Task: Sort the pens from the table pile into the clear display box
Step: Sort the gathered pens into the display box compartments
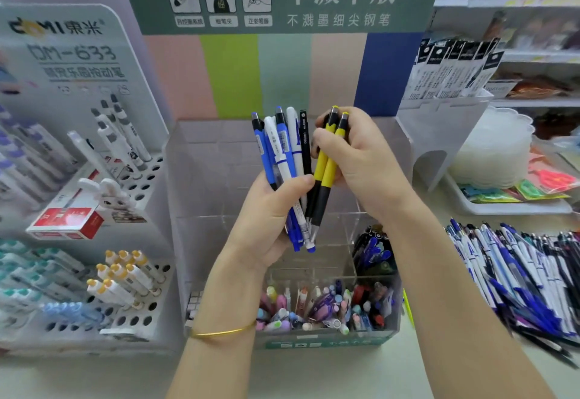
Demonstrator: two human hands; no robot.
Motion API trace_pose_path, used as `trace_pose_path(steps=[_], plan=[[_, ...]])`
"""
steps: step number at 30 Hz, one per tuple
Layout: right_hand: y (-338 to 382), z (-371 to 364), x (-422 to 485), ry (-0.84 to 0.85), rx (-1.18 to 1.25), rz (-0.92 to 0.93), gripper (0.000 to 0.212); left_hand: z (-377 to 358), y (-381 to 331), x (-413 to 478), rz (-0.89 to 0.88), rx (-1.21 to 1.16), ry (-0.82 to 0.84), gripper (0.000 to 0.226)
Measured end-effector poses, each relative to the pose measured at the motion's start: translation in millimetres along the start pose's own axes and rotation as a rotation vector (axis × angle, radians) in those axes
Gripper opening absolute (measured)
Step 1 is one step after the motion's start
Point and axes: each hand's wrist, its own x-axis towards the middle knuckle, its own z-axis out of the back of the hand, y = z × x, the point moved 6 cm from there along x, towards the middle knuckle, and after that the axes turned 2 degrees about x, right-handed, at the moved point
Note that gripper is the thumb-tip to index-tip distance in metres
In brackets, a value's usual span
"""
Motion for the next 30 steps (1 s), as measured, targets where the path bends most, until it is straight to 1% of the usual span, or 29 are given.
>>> trace_pose_path(steps=[2,5,7,8,9,10,13,14,15,17,20,22,23,25,26,30], plan=[[0,0,-1,0.033,0.019,-0.030,0.007,2,0,1,0.008,0.007,-0.012,0.023],[1,5,3,0.048,0.017,-0.026,0.007,3,-2,5,0.009,0.013,-0.054,0.020],[4,10,8,0.052,0.044,0.022,0.007,4,-5,8,-0.012,0.041,-0.088,0.018],[8,16,10,0.026,0.043,0.060,0.007,5,-6,10,-0.021,0.055,-0.106,0.018],[12,25,14,-0.031,0.037,0.105,0.007,6,-7,11,-0.025,0.064,-0.121,0.017],[17,37,18,-0.124,0.021,0.164,0.008,7,-7,12,-0.024,0.065,-0.127,0.017],[40,72,23,-0.464,-0.148,0.413,0.013,5,-5,16,-0.014,0.048,-0.119,0.020],[48,75,23,-0.525,-0.230,0.489,0.014,3,-4,17,-0.012,0.044,-0.108,0.022],[53,75,23,-0.549,-0.318,0.543,0.016,0,-4,19,-0.010,0.040,-0.092,0.022],[57,71,26,-0.555,-0.494,0.588,0.027,-6,-2,22,-0.001,0.020,-0.058,0.023],[55,65,31,-0.495,-0.730,0.552,0.032,-11,3,25,0.017,-0.014,-0.028,0.020],[46,58,38,-0.398,-0.940,0.426,0.032,-12,6,25,0.028,-0.037,-0.008,0.023],[39,54,42,-0.340,-0.992,0.354,0.033,-13,6,24,0.027,-0.047,0.005,0.026],[25,48,46,-0.251,-1.003,0.235,0.037,-13,7,23,0.019,-0.052,0.029,0.035],[19,46,48,-0.233,-1.007,0.195,0.037,-13,7,22,0.018,-0.049,0.037,0.038],[7,45,54,-0.205,-1.080,0.158,0.025,-14,9,19,0.029,-0.047,0.093,0.048]])
